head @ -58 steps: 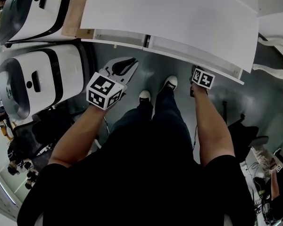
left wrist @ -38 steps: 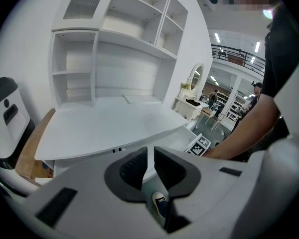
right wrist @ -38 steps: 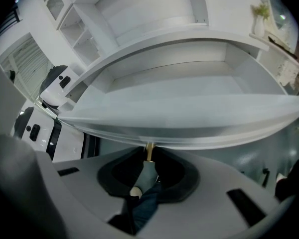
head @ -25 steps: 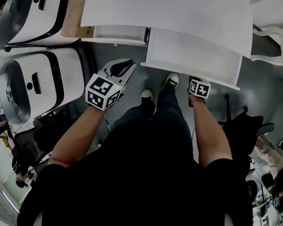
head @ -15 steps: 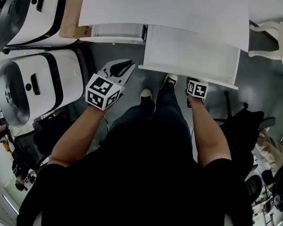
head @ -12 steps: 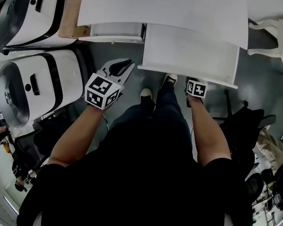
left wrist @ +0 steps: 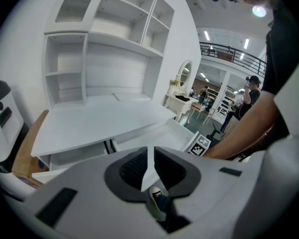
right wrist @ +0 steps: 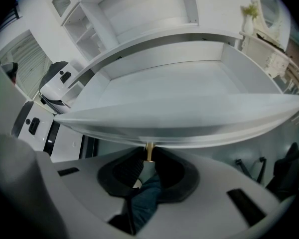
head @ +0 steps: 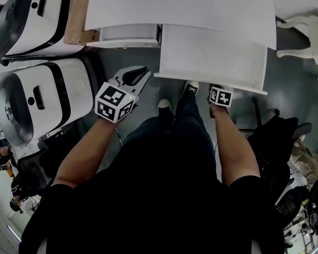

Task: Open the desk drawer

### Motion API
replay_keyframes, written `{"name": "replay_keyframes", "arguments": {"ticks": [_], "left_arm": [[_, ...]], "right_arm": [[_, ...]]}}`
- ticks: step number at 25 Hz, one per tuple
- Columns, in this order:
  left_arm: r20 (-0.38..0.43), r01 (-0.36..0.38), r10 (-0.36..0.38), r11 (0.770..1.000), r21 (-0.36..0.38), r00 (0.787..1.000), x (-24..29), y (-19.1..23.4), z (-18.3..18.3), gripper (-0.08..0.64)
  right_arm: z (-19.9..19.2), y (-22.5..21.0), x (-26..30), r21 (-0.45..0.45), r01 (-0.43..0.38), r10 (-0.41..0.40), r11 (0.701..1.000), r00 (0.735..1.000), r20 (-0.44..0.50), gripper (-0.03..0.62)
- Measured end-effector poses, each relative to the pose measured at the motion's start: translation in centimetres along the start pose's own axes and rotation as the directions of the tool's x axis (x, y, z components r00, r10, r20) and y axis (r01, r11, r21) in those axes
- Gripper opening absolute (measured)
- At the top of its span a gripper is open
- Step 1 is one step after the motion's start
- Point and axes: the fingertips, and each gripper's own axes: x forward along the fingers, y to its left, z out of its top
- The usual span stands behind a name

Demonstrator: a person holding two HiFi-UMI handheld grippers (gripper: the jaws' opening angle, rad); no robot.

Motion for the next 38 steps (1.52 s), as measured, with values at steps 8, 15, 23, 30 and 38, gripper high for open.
{"name": "replay_keyframes", "arguments": {"ticks": [8,15,23,30,38], "left_arm": [[0.011,0.006,-0.006,1.000,0.006,1.000,-0.5,0.3,0.1,0.046],[0.022,0.000,0.000,1.000,0.011,1.000,-1.4,0.6,0.4,0.046],[0.065,-0.005,0.004,1.000,0.025,0.998,-2.6,0.5,1.6,0.046],[0.107,-0.019,0.014,0.999,0.051,0.994,-4.5,0.8,2.8,0.046],[0.177,-0.050,0.040,0.997,0.055,0.983,-7.4,1.4,4.6,0.046]], "right_arm": [[0.1,0.2,0.0,-0.029,0.021,-0.021,0.999,1.000,-0.002,0.075],[-0.5,0.1,-1.3,-0.044,0.058,-0.058,0.997,0.998,-0.003,0.086],[-2.4,-0.2,-4.7,-0.041,0.066,-0.066,0.997,0.998,0.005,0.097],[-0.9,0.6,-9.0,-0.049,0.056,-0.051,0.997,0.995,0.085,0.095],[3.3,3.6,-14.3,-0.077,0.020,-0.003,0.997,0.977,0.212,0.095]]}}
